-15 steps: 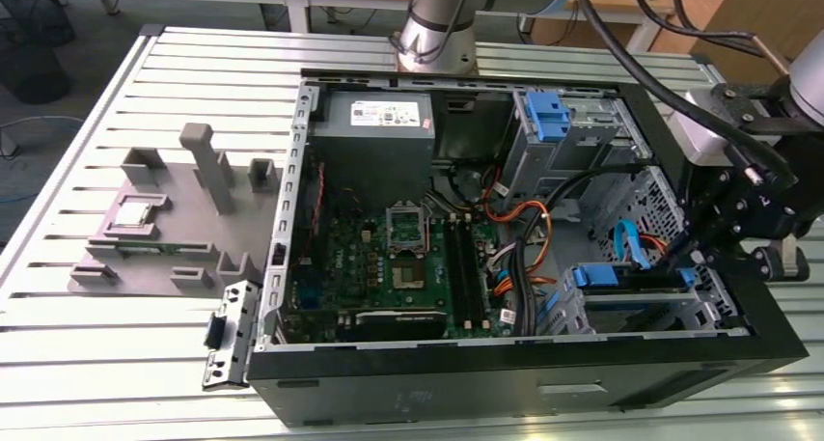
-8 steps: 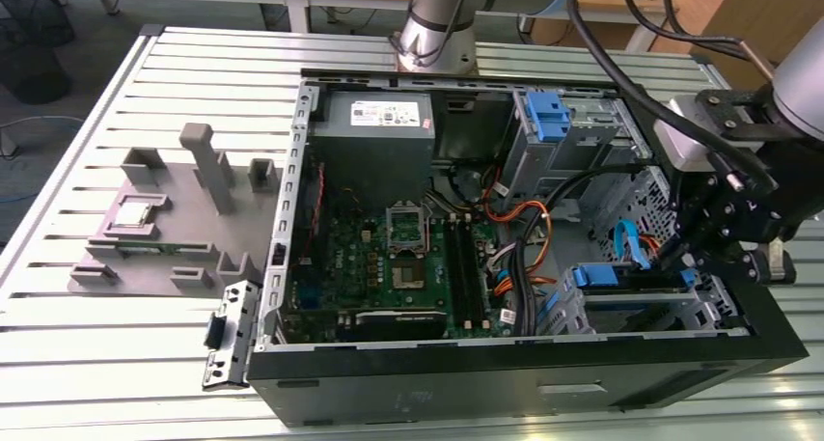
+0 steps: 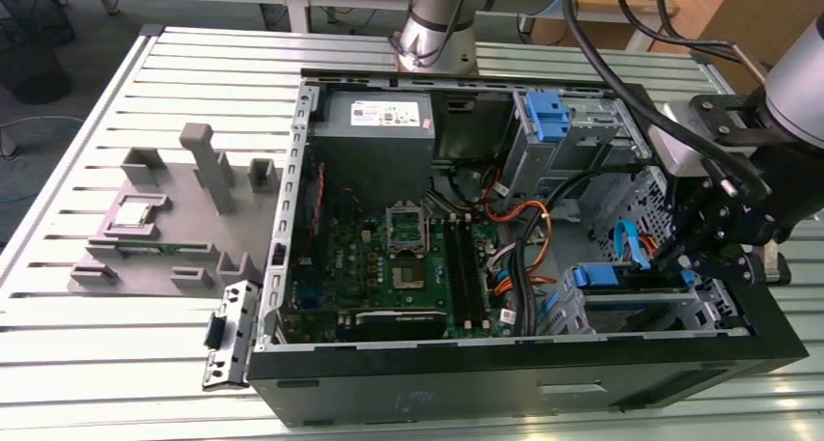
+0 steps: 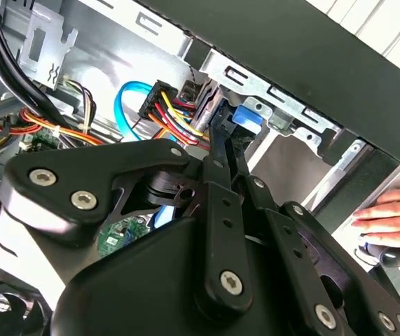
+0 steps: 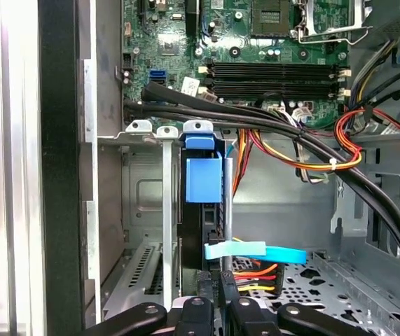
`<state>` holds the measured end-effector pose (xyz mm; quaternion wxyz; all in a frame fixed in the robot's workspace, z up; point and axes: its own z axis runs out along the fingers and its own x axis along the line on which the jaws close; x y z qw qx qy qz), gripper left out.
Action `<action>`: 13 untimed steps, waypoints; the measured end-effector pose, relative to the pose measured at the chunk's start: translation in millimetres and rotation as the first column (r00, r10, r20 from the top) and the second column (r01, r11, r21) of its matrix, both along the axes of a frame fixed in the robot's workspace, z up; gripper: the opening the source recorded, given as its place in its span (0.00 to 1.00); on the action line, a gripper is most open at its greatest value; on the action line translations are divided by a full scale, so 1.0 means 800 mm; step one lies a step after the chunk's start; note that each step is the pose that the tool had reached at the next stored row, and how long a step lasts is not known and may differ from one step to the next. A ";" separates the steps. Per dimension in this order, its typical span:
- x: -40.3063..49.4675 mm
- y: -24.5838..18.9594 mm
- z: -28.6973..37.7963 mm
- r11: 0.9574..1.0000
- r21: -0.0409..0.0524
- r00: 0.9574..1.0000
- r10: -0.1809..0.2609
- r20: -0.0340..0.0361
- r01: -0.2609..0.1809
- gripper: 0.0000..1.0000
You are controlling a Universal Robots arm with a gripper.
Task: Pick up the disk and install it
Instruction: 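Insert the second disk wire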
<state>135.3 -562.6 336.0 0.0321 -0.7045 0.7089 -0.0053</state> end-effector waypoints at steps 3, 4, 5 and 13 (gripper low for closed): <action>0.000 0.0000 -0.0004 1.000 0.000 1.000 0.008 0.000 -0.008 0.16; 0.000 0.0000 -0.0006 1.000 0.000 1.000 0.010 0.000 -0.010 0.16; 0.000 0.0000 -0.0006 1.000 0.000 1.000 0.011 0.000 -0.011 0.16; -0.001 0.0000 -0.0008 1.000 0.000 1.000 0.015 0.000 -0.015 0.16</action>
